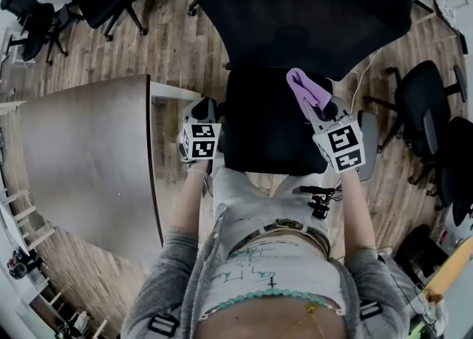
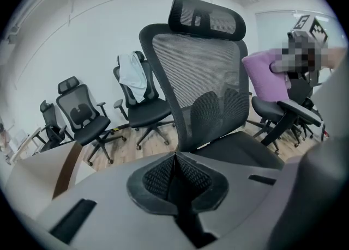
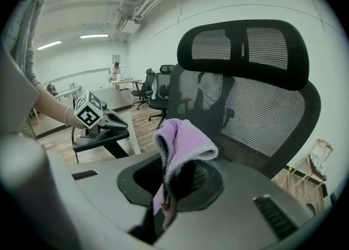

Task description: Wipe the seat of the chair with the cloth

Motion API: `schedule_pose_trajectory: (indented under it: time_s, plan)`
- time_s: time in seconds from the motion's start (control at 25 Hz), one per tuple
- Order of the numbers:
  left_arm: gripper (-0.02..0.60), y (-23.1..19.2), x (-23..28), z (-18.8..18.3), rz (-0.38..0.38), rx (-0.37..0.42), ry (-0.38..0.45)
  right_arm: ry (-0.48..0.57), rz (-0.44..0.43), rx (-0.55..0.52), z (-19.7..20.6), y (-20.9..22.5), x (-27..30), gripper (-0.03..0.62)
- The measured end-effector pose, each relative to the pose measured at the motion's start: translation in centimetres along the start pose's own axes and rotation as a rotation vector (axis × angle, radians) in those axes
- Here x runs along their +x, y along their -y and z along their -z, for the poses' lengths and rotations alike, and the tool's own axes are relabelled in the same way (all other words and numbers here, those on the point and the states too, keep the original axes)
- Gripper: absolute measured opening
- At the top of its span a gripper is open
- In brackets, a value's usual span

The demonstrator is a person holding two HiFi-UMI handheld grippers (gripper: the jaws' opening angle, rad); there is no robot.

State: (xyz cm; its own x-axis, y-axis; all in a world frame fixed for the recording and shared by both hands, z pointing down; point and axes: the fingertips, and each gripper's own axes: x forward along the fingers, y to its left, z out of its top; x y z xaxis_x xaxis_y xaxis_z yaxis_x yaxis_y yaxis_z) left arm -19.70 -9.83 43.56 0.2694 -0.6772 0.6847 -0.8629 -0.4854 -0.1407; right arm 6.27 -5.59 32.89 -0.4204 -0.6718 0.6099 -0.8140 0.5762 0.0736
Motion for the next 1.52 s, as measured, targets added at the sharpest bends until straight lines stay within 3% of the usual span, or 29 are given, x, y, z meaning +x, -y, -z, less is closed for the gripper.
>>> schedule_pose_trajectory:
  time_s: [0.28, 0.56, 0.96, 1.52]
  plan:
    - [0.003, 0.2, 0.5, 0.4, 0.003, 0.005, -0.006, -0.031, -0.061, -0.042, 0.5, -0.4, 3.8, 0.048]
    - [0.003, 0.4, 0.6, 0.4, -0.018, 0.065, -0.012, -0.085, -0.145, -0.092, 2.1, -1.8, 9.2, 0.048]
    - [0.003, 0.2, 0.7, 0.1, -0.013, 0.059, -0.01, -0.166, -0.252, -0.15, 7.1, -4.5, 15.2, 0.048]
    - [0.003, 0.1, 0.7, 0.1, -0.018, 0.067, -0.011, -0.201, -0.293, -0.233, 13.4, -7.7, 23.3, 0.048]
